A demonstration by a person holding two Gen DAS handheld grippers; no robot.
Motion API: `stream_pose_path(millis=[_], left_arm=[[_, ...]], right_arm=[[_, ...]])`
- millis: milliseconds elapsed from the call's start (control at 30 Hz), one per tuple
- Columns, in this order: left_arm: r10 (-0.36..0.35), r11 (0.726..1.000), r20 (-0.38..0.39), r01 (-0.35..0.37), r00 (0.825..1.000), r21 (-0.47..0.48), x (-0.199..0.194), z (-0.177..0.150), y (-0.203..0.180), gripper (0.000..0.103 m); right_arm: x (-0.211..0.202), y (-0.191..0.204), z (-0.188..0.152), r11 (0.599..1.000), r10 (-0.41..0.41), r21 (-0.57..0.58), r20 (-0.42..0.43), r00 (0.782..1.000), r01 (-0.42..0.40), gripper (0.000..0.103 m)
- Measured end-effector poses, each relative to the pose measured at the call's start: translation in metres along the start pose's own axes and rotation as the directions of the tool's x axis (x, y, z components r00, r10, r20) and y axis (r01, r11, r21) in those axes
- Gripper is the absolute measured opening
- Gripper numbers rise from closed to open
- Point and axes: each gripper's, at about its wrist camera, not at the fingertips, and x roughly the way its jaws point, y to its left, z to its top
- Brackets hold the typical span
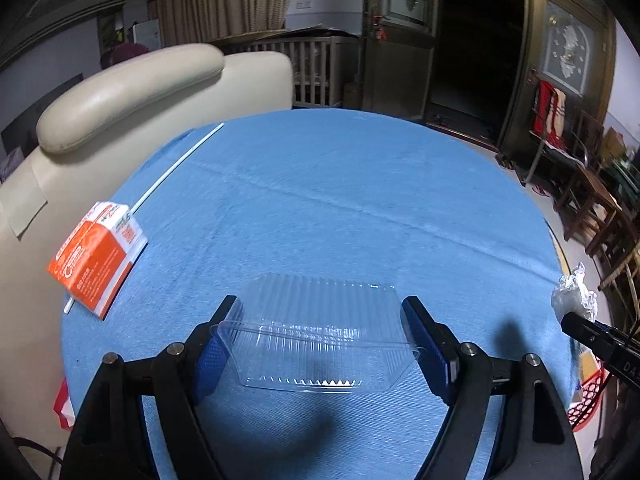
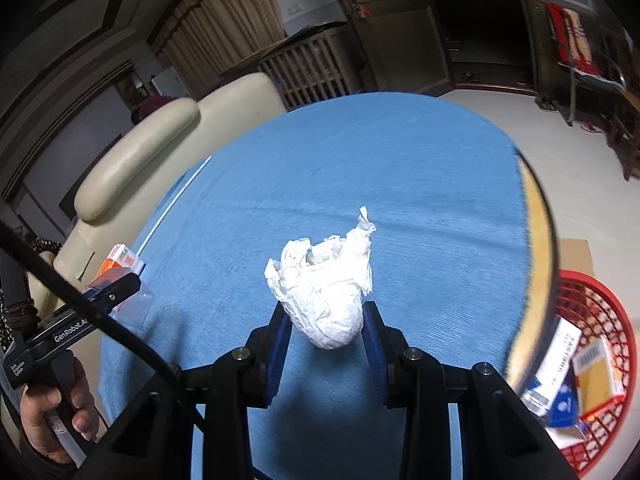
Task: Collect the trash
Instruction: 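Lift the tissue in the right tool and carry it over the wastebasket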
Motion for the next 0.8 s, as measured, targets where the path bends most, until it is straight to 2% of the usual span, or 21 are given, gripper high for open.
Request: stream_pose_path(millis=[367, 800], left_arm=[[-0.042, 0.995, -0.012, 0.043, 0.999, 0.089, -0.015, -0.007, -0.051, 0.082], [-0.120, 0.975, -0.083, 0.133, 0.989, 0.177, -0.011, -0.012, -0.111, 0.082]], right_arm=[[-0.033, -0.030, -0.017, 0.997, -0.017, 0.070, 0.058, 0.998, 0.013, 0.039], [-0.065, -0.070, -0.027, 0.991, -0.043, 0.130, 0.099, 0.994, 0.030, 0.039]])
